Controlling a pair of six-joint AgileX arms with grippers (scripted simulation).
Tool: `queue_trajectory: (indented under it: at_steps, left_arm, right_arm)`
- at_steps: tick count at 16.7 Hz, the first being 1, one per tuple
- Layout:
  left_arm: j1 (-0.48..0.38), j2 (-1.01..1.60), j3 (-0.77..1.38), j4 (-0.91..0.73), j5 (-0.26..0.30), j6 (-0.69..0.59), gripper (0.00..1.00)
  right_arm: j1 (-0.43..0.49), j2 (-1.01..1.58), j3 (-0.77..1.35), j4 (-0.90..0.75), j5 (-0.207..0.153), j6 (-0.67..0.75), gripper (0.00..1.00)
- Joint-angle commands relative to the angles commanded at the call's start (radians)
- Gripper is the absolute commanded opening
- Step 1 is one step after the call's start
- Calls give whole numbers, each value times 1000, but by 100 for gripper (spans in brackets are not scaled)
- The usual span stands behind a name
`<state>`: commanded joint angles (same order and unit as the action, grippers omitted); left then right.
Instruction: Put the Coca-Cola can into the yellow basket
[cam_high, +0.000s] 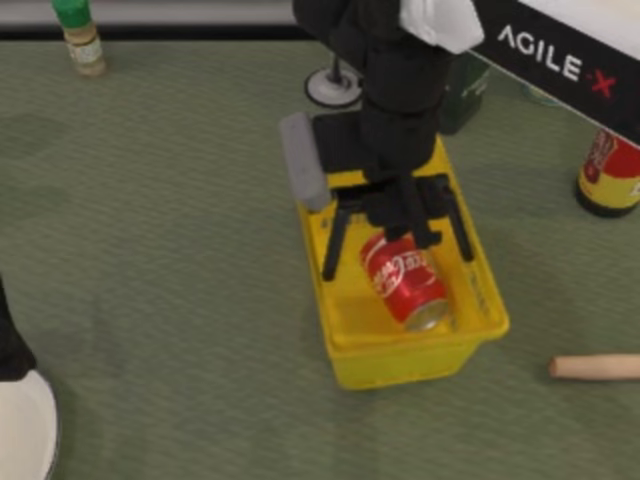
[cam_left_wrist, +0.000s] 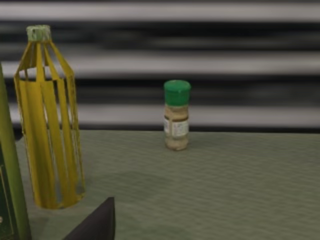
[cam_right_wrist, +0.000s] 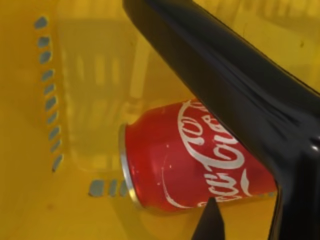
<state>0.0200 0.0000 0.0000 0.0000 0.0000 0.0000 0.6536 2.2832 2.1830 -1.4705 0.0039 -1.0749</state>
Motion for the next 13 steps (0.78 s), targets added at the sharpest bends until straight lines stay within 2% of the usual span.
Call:
queue_trajectory:
  at_steps: [8, 13]
  left_arm:
    - [0, 0, 0, 0, 0, 0, 100]
    - [0, 0, 0, 0, 0, 0, 100]
  right_arm:
    - [-1, 2, 4, -4, 0, -1, 0]
    - [-20, 3, 152, -150, 0, -26, 0]
